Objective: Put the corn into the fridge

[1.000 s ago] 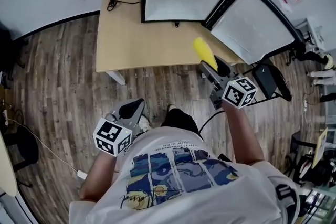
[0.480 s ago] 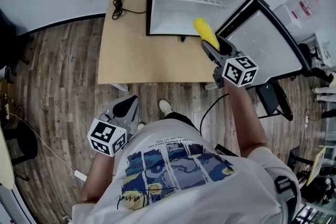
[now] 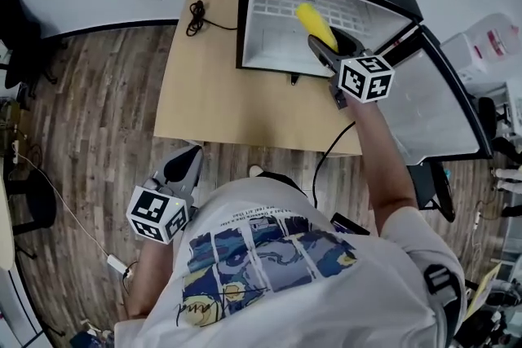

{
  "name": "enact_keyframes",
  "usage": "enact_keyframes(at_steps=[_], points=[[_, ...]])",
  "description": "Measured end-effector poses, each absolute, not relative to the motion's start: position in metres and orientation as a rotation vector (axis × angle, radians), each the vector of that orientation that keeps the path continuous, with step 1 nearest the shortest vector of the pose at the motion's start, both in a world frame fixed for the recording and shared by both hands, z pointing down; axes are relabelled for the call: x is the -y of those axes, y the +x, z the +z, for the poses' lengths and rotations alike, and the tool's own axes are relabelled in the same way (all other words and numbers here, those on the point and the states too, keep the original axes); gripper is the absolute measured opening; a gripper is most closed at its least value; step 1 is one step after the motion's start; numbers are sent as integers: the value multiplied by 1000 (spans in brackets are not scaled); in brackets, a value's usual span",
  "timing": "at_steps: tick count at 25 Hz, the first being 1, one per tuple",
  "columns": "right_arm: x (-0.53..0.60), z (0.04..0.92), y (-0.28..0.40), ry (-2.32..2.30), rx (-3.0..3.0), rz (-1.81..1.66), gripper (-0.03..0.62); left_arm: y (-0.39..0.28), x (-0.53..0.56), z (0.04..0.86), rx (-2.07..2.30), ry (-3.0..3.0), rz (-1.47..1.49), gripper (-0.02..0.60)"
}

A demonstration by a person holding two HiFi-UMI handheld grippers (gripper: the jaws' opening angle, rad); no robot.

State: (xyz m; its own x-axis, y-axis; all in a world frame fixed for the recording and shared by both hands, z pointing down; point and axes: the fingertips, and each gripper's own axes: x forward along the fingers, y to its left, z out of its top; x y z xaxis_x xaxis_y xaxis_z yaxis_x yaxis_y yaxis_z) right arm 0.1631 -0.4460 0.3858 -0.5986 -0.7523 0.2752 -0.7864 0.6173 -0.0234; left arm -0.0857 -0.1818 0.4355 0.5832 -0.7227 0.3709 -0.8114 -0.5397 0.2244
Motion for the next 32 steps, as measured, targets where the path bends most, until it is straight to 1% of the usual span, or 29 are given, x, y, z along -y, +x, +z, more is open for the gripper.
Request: enact_keyframes(at_steps=[7,15,32], points=[[500,397,144,1178,2553,132,238,-89,197,435,1336,2394,338,9],[533,409,127,1077,2433,18,238,-93,208,437,1392,2347,329,9],[560,414,99,977,2235,-125,239,-93,207,441,1420,2320,320,9]])
